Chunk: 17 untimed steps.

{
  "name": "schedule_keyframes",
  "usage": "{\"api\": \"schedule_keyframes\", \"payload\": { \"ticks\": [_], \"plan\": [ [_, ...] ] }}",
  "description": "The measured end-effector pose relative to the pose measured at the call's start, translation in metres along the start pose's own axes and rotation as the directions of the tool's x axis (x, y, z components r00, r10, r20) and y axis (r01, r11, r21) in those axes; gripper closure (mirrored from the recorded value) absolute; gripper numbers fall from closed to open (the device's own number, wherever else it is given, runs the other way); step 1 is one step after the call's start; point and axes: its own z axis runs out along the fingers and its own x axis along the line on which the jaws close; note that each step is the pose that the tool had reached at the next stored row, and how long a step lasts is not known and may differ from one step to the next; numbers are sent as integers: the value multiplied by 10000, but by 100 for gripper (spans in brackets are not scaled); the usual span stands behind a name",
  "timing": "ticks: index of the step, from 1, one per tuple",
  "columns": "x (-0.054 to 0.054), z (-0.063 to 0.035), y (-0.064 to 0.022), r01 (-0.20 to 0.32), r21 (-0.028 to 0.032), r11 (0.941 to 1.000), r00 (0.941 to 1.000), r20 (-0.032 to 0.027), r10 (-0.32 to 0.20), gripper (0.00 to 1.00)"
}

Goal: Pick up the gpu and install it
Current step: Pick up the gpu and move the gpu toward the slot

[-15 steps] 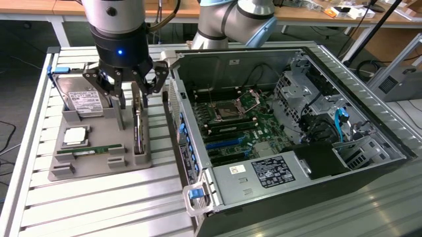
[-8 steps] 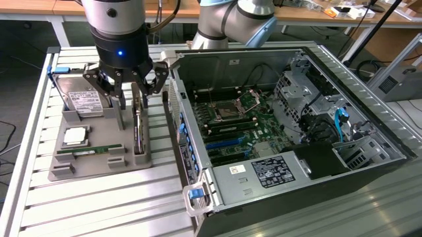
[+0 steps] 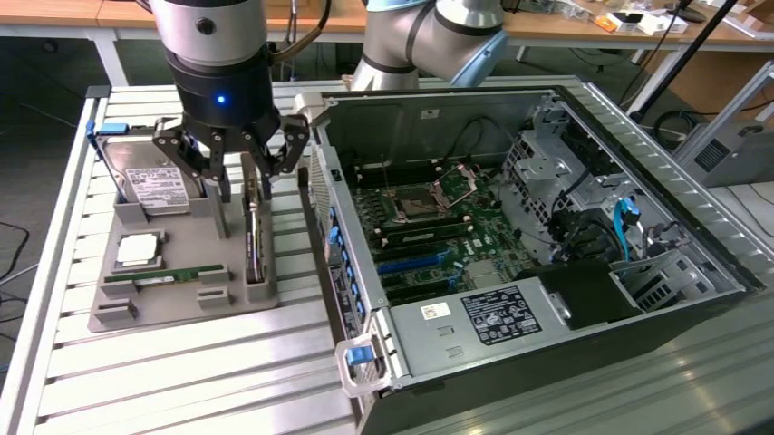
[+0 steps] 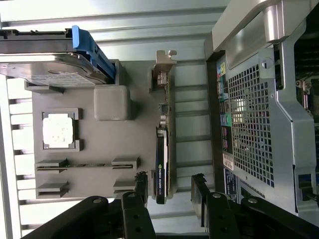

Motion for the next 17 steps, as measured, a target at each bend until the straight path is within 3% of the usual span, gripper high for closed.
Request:
{"api": "schedule_keyframes", "payload": {
  "ticks": [17],
  "plan": [
    [1, 40, -3, 0, 0, 10000, 10000, 0, 0, 52]
  ]
}}
